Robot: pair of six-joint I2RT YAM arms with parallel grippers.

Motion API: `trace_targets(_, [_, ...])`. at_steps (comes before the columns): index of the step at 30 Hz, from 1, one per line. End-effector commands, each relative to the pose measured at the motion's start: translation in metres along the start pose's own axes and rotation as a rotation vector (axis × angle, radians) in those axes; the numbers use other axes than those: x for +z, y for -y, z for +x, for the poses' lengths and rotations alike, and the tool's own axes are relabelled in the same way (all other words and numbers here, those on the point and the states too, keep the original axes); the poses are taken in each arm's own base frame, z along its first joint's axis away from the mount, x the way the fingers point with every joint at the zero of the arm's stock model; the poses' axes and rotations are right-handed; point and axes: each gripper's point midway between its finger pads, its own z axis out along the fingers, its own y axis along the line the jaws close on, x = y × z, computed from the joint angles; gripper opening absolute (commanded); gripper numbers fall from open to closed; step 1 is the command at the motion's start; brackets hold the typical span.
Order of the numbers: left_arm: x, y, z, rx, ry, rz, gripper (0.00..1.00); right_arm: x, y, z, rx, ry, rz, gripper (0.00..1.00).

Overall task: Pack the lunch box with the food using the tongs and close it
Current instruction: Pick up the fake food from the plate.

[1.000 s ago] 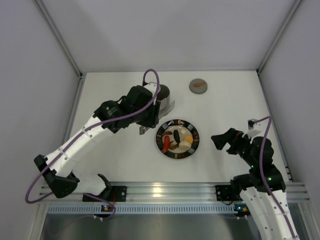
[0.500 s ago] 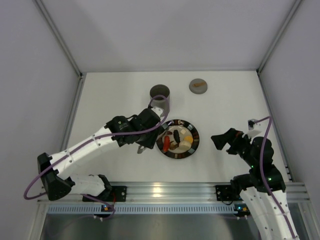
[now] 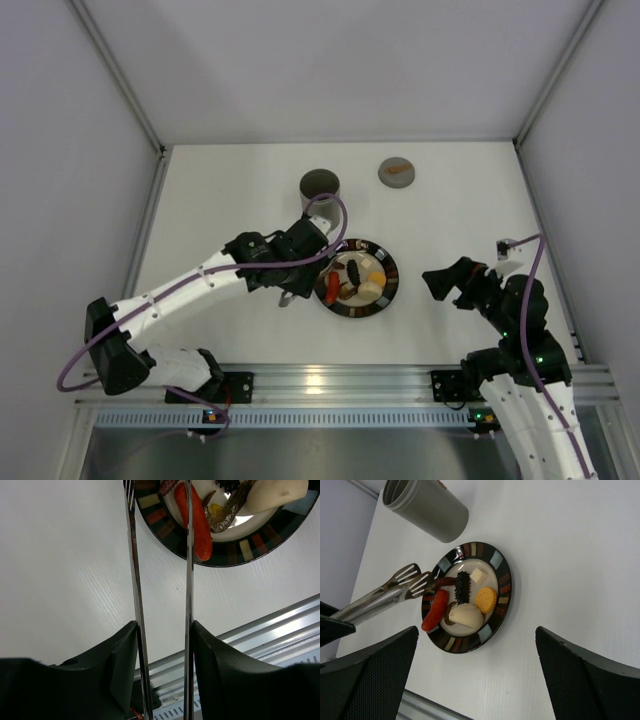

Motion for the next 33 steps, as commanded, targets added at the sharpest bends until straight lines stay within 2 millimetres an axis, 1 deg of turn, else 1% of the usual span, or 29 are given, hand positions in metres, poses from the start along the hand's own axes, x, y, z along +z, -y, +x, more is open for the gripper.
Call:
trace_targets(1, [0.003,0.007,-0.01,0.01,0.04,0.022,0.51,0.0,0.0,-0.003,-0.001,0.021,-0.007,1.0])
trace_targets(12, [0.015,0.011,-0.01,0.026,0.015,0.024,0.5,0.001,0.002,-0.002,0.0,0.023,0.003,0.99])
trace_targets(20, [0.019,0.014,-0.007,0.029,-0.003,0.033,0.49,0.001,0.003,-0.002,-0.001,0.021,0.006,0.99])
trace_targets(25, [0.019,0.017,-0.006,0.032,-0.005,0.052,0.49,0.0,0.002,-0.003,-0.002,0.026,0.005,0.99])
trace_targets(33, [0.013,0.019,-0.011,0.034,0.013,0.065,0.48,0.0,0.001,-0.005,-0.003,0.026,0.006,0.99])
